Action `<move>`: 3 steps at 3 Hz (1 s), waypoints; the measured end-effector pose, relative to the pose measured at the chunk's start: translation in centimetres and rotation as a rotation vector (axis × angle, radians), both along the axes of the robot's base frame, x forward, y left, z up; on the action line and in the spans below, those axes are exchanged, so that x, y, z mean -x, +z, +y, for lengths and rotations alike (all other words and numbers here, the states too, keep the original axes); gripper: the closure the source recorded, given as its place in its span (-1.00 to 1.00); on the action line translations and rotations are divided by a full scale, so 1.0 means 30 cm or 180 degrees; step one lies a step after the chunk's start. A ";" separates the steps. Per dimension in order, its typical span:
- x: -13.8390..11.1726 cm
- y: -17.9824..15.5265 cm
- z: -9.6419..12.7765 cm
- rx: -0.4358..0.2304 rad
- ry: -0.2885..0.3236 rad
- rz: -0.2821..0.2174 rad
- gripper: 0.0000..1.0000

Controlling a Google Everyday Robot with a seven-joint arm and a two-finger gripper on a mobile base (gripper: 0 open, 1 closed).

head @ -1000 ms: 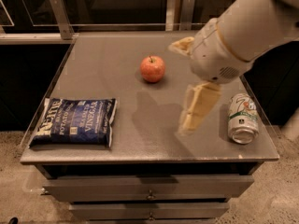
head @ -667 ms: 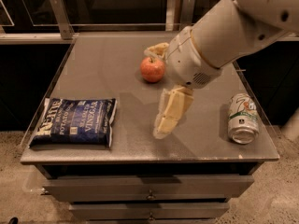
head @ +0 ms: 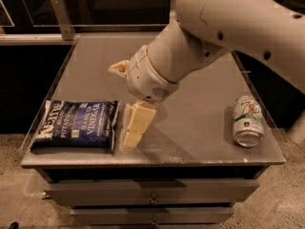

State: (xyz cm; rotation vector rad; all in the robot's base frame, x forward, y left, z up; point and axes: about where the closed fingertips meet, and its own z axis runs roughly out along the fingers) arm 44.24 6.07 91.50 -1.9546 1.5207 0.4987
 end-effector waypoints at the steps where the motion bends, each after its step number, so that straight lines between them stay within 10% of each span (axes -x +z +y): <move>1: 0.015 -0.049 0.091 0.0004 0.0128 0.0098 -1.00; 3: -0.036 -0.168 0.191 0.0078 0.0073 0.0335 -1.00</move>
Offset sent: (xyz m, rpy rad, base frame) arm -0.0023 0.0726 -0.0574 -0.0237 0.1224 0.0785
